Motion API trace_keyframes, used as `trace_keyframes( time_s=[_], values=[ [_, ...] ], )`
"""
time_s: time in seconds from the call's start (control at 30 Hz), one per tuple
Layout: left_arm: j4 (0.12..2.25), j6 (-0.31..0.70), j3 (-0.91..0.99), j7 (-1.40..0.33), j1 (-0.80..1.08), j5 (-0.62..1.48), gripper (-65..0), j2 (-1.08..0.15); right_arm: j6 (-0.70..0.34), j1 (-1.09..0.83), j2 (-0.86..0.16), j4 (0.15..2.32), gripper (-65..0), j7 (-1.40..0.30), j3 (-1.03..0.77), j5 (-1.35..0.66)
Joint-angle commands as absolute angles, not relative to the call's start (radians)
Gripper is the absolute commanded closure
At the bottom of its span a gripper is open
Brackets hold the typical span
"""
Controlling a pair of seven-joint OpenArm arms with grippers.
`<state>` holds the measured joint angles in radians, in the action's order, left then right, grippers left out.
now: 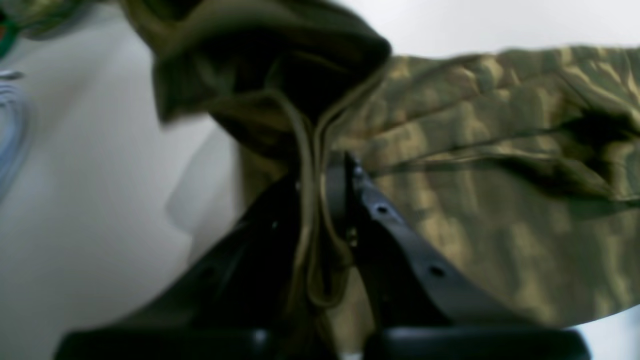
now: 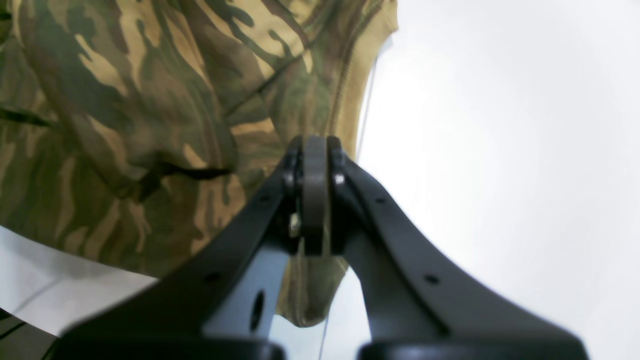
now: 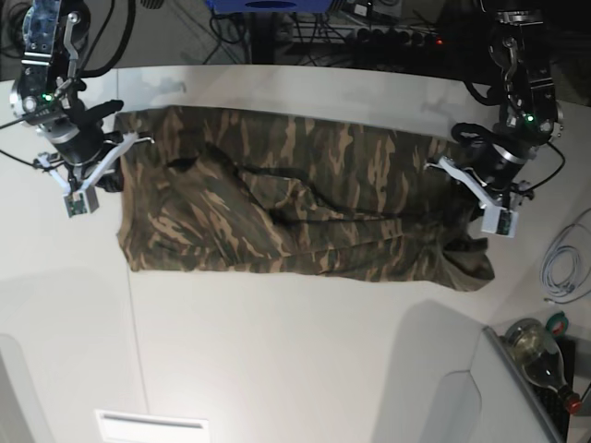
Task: Layout the t-shirt on the table in an organized manner, then fold the t-shirt properly
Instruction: 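Fold the shirt end held by the left gripper toward the right gripper, then lay the folded end onto the shirt body with the left gripper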
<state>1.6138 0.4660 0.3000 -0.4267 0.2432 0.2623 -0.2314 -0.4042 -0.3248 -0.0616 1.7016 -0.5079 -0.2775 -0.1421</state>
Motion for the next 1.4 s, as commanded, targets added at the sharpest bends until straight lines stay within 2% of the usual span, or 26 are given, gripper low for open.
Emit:
trace_keyframes(
  time_s=[0.0, 0.2, 0.53, 0.83, 1.37],
  values=[
    [1.632, 0.444, 0.272, -0.400, 0.237, 0.275, 0.0, -0.242, -0.409, -0.318, -0.068, 1.719, -0.8, -0.487, -0.282, -0.151],
    [1.610, 0.348, 0.087, -0.401, 0.194, 0.275, 0.0, -0.205, -0.409, -0.318, -0.073, 1.719, -0.8, -0.487, -0.282, -0.151],
    [1.452, 0.294, -0.137, -0.400, 0.101, 0.275, 0.0, -0.163, -0.409, -0.334, -0.074, 1.719, -0.8, -0.487, -0.282, -0.151],
    [1.380, 0.294, -0.159, -0.400, 0.058, 0.275, 0.0, -0.104, -0.410, -0.332, -0.067, 1.719, -0.8, -0.487, -0.346, -0.151],
    [1.320, 0.294, -0.171, -0.401, 0.010, 0.275, 0.0, -0.054, -0.410, -0.328, -0.067, 1.713, -0.8, -0.487, -0.344, -0.151]
  ],
)
